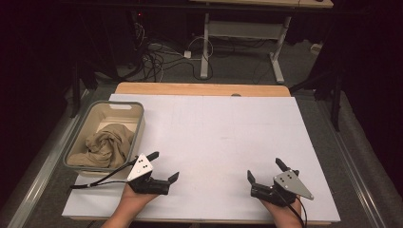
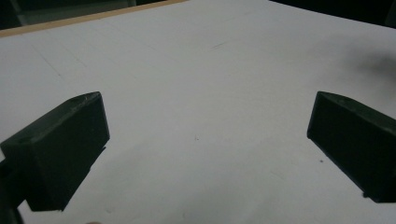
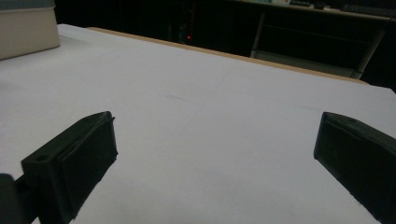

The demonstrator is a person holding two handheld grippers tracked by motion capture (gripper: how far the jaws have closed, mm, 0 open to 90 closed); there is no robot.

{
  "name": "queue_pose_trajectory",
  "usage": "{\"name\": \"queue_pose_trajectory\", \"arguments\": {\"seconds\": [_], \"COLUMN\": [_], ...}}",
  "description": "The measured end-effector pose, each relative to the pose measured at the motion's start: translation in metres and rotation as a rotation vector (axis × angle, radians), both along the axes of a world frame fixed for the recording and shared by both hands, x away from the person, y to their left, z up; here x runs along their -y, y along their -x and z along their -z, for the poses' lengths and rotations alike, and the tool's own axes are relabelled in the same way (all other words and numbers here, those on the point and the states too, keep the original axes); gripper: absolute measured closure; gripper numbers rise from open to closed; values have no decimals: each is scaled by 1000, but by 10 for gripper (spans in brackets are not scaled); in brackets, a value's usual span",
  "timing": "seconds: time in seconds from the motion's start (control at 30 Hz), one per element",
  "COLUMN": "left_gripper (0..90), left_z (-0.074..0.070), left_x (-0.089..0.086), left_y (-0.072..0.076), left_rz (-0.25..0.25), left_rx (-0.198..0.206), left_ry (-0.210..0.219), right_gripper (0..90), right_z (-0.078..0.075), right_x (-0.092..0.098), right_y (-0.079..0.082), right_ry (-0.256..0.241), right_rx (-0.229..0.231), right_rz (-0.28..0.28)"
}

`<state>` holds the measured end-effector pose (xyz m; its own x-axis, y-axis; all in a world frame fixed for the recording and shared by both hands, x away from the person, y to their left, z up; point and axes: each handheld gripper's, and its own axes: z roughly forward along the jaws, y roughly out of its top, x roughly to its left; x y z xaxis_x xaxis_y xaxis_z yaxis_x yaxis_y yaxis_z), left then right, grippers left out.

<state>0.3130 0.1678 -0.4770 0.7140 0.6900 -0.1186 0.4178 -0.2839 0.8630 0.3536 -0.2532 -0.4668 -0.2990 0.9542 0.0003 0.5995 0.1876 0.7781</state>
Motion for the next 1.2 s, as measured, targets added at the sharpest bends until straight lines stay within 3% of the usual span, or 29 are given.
{"name": "queue_pose_trajectory", "arguments": {"seconds": [0.03, 0.07, 0.1, 0.17, 0.23, 0.47, 0.53, 0.63, 1.2], "left_gripper": [0, 0, 0, 0, 0, 0, 0, 0, 0], "left_z": [-3, -3, -7, -7, -3, 1, 2, 2, -4], "left_x": [-1, -1, -3, -4, -3, -4, -4, -4, -7], "left_y": [4, 4, 8, 8, 9, 10, 12, 13, 14], "left_rz": [4, 4, -7, -17, -14, -16, -10, -3, -2], "left_rx": [71, 71, 126, 123, 133, 126, 125, 123, 108], "left_ry": [42, 42, 82, 76, 53, 48, 34, 32, 62], "right_gripper": [4, 4, 4, 4, 4, 4, 4, 4, 4], "right_z": [-6, -11, -14, -15, -10, 0, 1, 1, 2], "right_x": [-6, -11, -15, -18, -19, -18, -17, -15, -13], "right_y": [15, 31, 46, 68, 82, 82, 82, 83, 90], "right_ry": [7, 0, -12, -38, -57, -45, -27, -40, -41], "right_rx": [108, 209, 293, 394, 440, 428, 443, 441, 447], "right_rz": [-51, -86, -100, -104, -97, -100, -110, -112, -126]}}
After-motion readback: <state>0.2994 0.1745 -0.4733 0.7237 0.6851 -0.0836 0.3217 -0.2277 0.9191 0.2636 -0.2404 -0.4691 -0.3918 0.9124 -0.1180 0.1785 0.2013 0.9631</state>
